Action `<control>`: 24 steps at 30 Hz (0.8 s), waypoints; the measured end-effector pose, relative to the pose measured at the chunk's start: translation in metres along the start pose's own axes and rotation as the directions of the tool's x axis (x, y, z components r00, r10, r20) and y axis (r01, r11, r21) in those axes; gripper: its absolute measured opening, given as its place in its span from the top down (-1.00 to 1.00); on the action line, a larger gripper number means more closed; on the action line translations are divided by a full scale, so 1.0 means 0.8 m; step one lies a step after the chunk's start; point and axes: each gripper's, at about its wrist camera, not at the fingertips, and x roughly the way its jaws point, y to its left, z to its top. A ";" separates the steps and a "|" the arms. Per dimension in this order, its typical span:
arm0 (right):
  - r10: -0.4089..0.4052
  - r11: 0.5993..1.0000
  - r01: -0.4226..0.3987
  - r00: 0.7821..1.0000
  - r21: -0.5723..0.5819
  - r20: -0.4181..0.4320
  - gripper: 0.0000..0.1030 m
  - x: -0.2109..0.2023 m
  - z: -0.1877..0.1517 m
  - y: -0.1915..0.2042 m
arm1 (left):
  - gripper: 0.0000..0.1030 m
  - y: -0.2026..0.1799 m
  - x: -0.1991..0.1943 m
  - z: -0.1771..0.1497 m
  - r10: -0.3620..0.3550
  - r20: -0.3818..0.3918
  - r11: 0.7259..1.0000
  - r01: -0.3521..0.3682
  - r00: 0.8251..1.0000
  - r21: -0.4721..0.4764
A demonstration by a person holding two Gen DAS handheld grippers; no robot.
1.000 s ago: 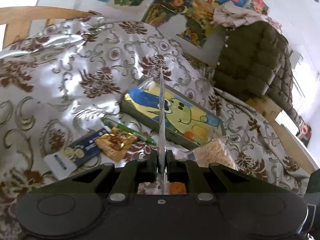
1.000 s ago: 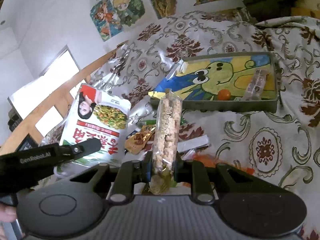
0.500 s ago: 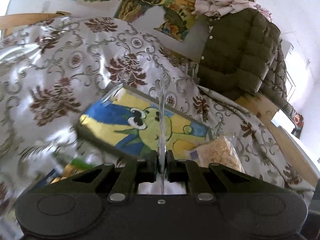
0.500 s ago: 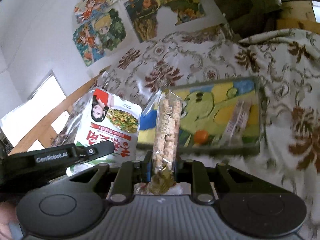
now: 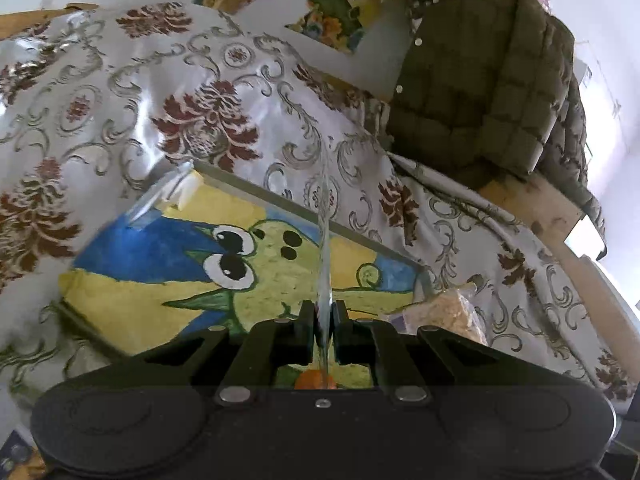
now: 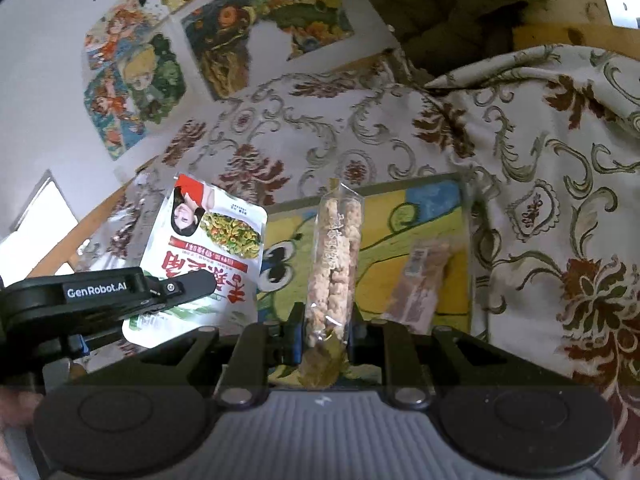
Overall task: Organize snacks
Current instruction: 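Lower the sachet into the painted tray with the left tool while the right tool lowers the rice-cake bar there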
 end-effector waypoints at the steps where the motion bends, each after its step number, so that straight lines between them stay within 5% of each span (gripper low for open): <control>1: -0.005 1.000 0.005 1.000 0.011 -0.002 0.57 0.006 0.001 -0.004 | 0.83 -0.001 0.007 -0.001 -0.001 -0.005 1.000 0.001 1.000 0.000; 24: -0.032 0.999 0.033 0.997 0.008 -0.067 0.50 0.059 -0.018 -0.009 | 0.76 0.004 0.050 -0.014 0.082 -0.068 0.996 -0.084 0.994 -0.022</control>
